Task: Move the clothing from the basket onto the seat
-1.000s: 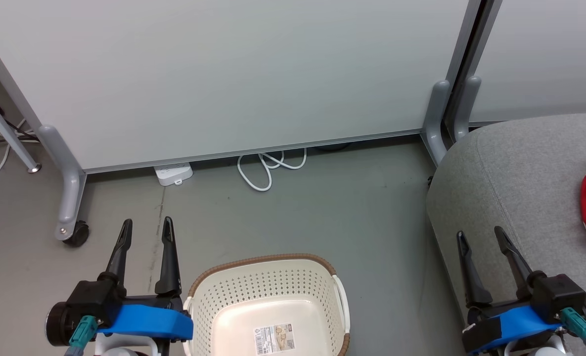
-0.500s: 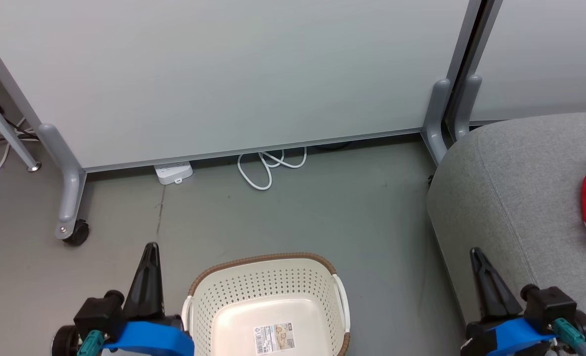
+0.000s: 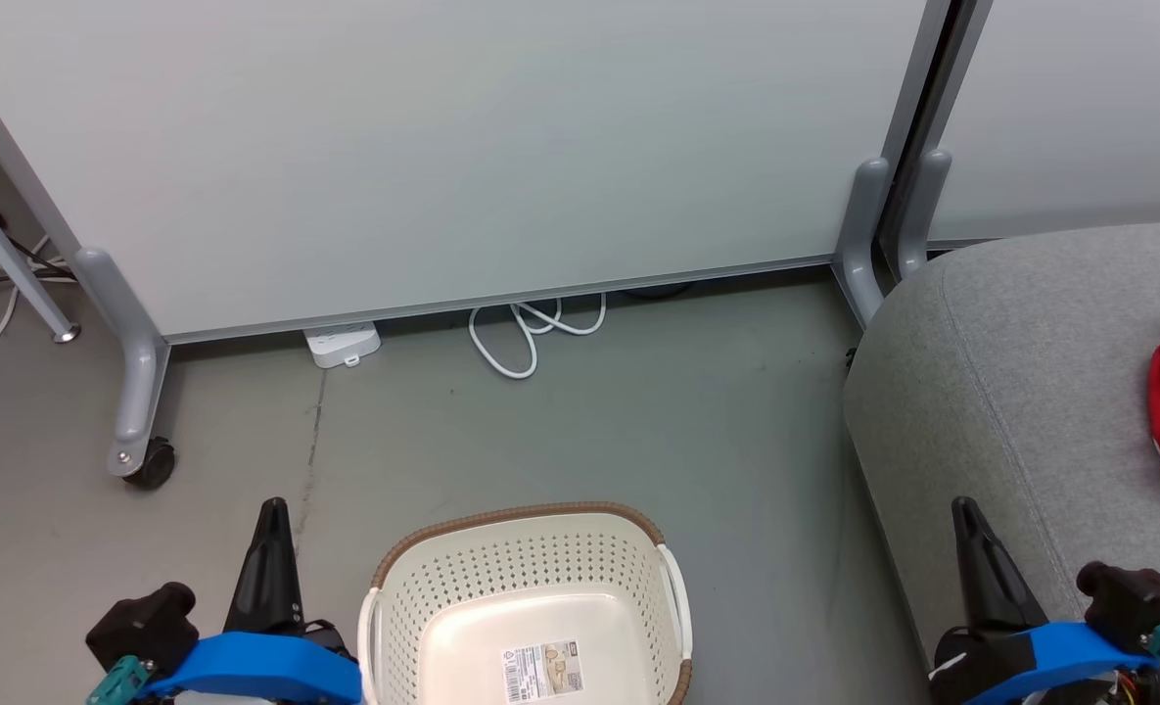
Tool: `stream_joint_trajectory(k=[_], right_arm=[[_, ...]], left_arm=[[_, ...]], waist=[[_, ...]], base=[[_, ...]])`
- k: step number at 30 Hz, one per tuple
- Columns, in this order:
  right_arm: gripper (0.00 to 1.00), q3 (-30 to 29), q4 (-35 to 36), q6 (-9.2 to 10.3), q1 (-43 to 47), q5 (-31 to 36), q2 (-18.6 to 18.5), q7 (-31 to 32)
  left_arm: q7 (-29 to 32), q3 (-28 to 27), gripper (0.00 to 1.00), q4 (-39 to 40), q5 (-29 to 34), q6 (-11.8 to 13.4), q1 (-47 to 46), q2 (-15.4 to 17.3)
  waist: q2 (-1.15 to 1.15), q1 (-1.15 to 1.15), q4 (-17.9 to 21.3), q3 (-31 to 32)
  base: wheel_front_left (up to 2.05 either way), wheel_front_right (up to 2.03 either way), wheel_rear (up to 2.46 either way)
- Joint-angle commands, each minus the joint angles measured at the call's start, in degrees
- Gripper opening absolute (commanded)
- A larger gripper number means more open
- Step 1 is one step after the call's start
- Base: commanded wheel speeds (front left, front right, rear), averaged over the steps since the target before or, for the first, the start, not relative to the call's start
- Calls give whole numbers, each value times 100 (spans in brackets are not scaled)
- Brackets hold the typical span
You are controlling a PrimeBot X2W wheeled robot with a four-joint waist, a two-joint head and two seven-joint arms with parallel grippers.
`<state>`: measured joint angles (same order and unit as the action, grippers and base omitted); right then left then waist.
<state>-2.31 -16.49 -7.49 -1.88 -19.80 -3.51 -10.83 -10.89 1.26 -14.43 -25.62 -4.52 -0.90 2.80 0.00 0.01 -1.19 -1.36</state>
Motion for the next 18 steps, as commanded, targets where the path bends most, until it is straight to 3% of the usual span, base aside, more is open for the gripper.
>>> stream_joint_trajectory(k=[1, 18], right_arm=[[0, -29, 110, 0, -135, -252, 1, 46], [0, -117, 155, 0, -220, -1885, 16, 435]], left_arm=[[53, -47, 0, 89, -226, -19, -172, 8], [443, -219, 0, 88, -1728, -87, -273, 9]], waist=[[0, 0, 2, 1], [0, 0, 20, 19]], base=[[0, 0, 0], [0, 0, 0]])
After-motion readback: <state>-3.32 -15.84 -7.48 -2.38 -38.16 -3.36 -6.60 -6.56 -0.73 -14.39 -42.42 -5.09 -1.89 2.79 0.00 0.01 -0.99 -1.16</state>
